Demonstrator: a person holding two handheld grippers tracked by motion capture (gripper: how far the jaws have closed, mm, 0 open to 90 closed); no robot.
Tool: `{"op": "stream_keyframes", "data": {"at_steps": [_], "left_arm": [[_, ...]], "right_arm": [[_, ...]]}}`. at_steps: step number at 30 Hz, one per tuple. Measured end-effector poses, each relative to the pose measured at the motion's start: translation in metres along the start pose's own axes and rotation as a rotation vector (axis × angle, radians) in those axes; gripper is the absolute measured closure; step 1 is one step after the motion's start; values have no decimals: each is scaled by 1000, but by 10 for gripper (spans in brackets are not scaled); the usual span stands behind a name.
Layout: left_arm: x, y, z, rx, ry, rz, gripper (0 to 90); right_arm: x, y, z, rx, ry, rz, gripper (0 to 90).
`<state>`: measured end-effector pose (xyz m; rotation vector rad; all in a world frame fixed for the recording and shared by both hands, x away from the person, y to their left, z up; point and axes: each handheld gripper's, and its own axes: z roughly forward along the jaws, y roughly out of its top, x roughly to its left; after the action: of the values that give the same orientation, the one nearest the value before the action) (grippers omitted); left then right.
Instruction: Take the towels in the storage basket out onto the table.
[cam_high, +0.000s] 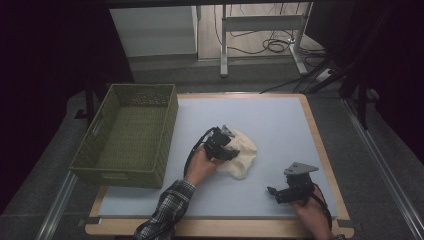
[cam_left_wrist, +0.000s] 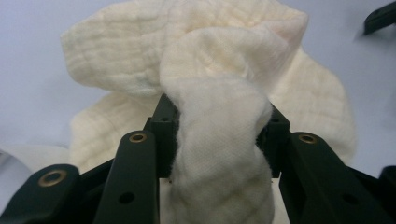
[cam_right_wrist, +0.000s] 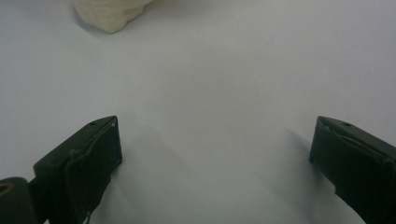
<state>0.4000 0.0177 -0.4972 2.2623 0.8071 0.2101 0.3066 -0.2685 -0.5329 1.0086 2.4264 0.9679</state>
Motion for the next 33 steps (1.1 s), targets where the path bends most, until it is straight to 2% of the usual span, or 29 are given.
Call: {"op": "stream_keyframes", "data": {"at_steps": [3, 5, 6, 8, 12, 16, 21, 26, 29, 33], "left_arm": [[-1, -7, 8, -5, 15, 1, 561], [0, -10, 10, -7, 14, 5, 503], [1, -11, 11, -14, 7, 0, 491], [2, -13, 10, -28, -1, -13, 412], [0, -15, 0, -69, -13, -11, 291], [-2, -19, -14, -100, -12, -8, 235], [-3, -32, -30, -118, 8, -13, 249], [-4, -49, -42, -147, 37, -32, 342], [-6, -60, -46, -152, 72, -32, 397], [-6, -77, -48, -145, 95, -53, 468]], "right_arm": [[0, 0, 0, 0, 0, 0, 24], [0, 0, 0, 0, 0, 0, 24], [0, 0, 0, 0, 0, 1, 24], [0, 0, 0, 0, 0, 0, 24], [0, 0, 0, 0, 0, 0, 24], [0, 0, 0, 0, 0, 0, 23], [0, 0, 0, 0, 1, 0, 24], [0, 0, 0, 1, 1, 0, 24], [0, 0, 0, 1, 1, 0, 25], [0, 0, 0, 2, 2, 2, 26]]}}
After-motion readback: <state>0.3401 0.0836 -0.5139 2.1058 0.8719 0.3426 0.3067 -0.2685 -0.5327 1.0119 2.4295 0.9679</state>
